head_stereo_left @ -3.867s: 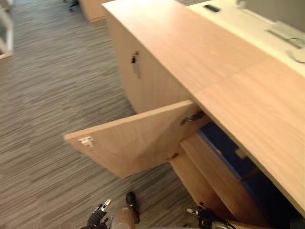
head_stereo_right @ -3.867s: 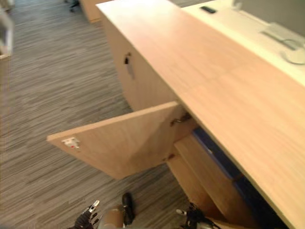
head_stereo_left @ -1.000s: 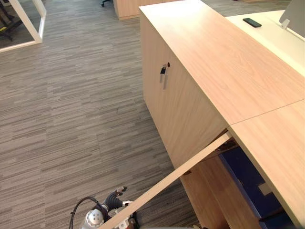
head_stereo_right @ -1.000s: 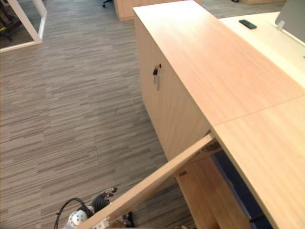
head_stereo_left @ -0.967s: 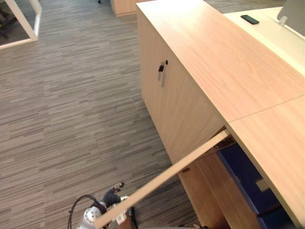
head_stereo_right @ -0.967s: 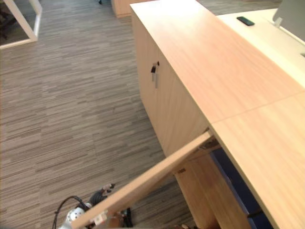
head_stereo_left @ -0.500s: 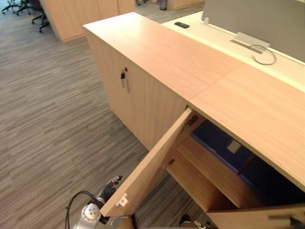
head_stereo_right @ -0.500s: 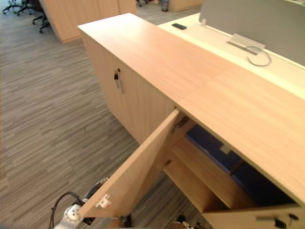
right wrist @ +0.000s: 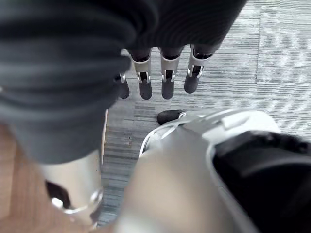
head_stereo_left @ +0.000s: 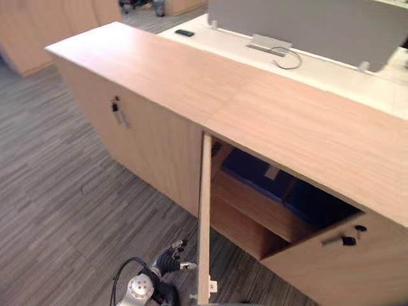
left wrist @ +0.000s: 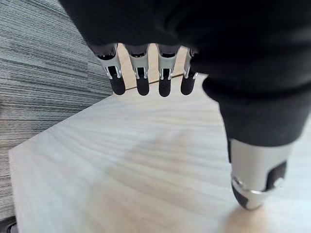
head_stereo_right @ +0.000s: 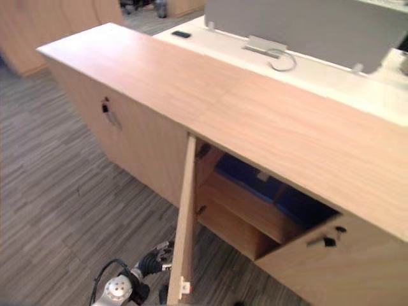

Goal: Walk over to the cabinet, pick up the folder, carry it to the office cabinet, place the folder inside the office cabinet, then close the office cabinet door

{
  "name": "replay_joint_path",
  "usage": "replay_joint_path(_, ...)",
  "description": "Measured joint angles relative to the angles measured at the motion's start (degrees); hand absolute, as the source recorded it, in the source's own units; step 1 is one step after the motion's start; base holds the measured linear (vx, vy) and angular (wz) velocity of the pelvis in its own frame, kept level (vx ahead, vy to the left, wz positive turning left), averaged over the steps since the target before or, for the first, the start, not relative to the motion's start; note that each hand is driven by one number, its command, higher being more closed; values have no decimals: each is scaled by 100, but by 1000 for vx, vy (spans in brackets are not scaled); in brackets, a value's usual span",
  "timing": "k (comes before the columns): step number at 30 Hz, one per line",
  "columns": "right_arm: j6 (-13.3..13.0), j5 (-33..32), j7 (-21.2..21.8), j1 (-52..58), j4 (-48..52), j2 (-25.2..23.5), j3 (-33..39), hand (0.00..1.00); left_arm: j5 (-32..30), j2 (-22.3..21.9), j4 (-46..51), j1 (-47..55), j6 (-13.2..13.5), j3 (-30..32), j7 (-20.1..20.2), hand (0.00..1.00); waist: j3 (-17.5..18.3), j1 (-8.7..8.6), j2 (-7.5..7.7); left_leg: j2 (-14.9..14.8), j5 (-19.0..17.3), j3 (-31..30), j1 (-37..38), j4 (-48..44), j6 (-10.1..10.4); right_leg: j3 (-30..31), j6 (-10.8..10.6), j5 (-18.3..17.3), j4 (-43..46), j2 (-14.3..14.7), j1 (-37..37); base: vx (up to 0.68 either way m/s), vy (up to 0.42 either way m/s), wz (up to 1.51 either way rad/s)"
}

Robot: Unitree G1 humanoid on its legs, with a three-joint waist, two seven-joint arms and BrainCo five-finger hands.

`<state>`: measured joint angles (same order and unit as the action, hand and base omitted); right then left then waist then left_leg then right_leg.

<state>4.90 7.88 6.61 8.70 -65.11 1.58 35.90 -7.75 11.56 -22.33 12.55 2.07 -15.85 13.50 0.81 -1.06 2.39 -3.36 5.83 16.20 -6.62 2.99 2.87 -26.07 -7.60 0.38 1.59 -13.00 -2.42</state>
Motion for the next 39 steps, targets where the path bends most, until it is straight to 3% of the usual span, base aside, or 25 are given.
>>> replay_joint_path(5,-39,-56,-97,-33,-73,-23,0,0,112,-181,-156,-31,0,-220,-8,0,-62,-78,10,-201,198,-143,57,188,82,-38,107,-4,-162,302,66,-27,-104,-1)
replay_joint_path(14,-53,-212,-126,-71,-92,-125,60,0,154,-127,-311,-230,-27,-325,5,0,-281,-159,34,-199,190,-233,212,188,112,-17,136,10,-319,341,269,1,-13,0)
replay_joint_path(20,-48,-212,-131,-67,-90,-146,230,0,161,-114,-441,-600,-47,-978,172,0,-341,-309,10,-204,18,267,603,189,150,465,192,54,-403,328,365,-20,27,-41)
replay_joint_path(23,-49,-218,-169,-64,-85,-171,304,0,179,-169,-598,-945,-53,-983,147,0,-369,-395,-10,-203,-31,478,691,189,158,674,197,142,-498,337,355,-31,16,-46)
replay_joint_path(25,-50,-220,-187,-68,-61,-168,289,0,344,-143,-790,-1106,-46,-729,42,0,-372,-452,-35,-201,-86,680,787,189,161,889,199,196,-557,344,344,-22,16,-52)
replay_joint_path(34,-52,-414,-233,-61,-45,-75,-144,0,2649,-241,-2154,-1505,-38,734,-762,0,-345,-557,-84,-197,-243,984,1072,186,201,1248,174,301,-633,359,406,-9,-3,-23)
replay_joint_path(39,-126,-566,-244,-44,-42,-15,-486,0,3157,-382,-2443,-1268,101,1460,-1123,0,-325,-524,-88,-174,-283,993,1121,166,198,1249,178,305,-634,331,455,-24,1,-1)
